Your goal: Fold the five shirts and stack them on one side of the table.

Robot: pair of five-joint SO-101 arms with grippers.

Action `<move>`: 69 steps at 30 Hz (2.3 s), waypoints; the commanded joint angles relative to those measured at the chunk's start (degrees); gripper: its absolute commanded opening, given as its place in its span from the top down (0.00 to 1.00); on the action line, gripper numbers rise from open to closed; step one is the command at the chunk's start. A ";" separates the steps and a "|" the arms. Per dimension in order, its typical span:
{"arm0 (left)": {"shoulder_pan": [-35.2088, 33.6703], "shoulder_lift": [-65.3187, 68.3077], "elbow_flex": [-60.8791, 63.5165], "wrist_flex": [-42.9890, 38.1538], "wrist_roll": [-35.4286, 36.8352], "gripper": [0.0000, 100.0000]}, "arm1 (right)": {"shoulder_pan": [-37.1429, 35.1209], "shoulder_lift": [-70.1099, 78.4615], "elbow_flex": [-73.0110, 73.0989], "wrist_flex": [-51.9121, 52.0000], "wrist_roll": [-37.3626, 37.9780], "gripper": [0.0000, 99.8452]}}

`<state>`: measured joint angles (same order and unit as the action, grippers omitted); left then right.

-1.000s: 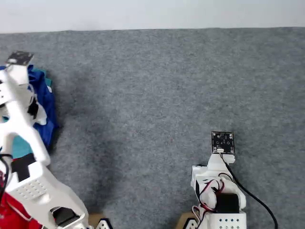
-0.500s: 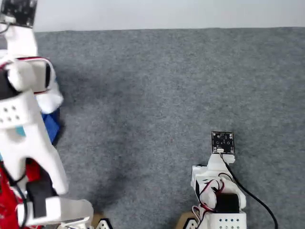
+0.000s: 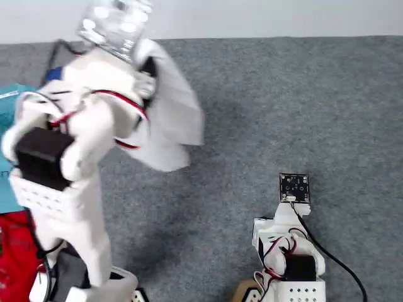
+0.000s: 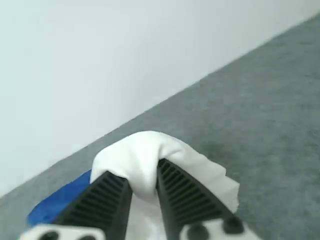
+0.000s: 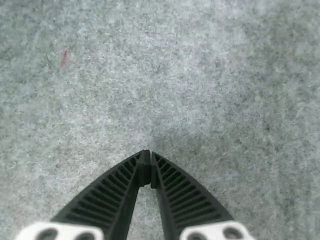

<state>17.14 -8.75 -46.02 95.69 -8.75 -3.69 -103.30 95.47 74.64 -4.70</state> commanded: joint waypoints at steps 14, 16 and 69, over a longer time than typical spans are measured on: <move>-0.18 10.11 16.66 4.75 0.35 1.00 | -0.40 -0.57 0.97 0.13 0.44 0.99; -0.53 10.02 22.29 4.75 0.26 1.00 | -0.40 -0.57 0.97 0.13 0.44 0.99; 8.62 15.12 15.34 4.75 5.80 0.74 | 16.75 -0.13 -5.80 -19.30 24.97 0.95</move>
<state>29.27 11.47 -28.97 98.95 -3.65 13.01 -103.30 94.07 56.18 18.77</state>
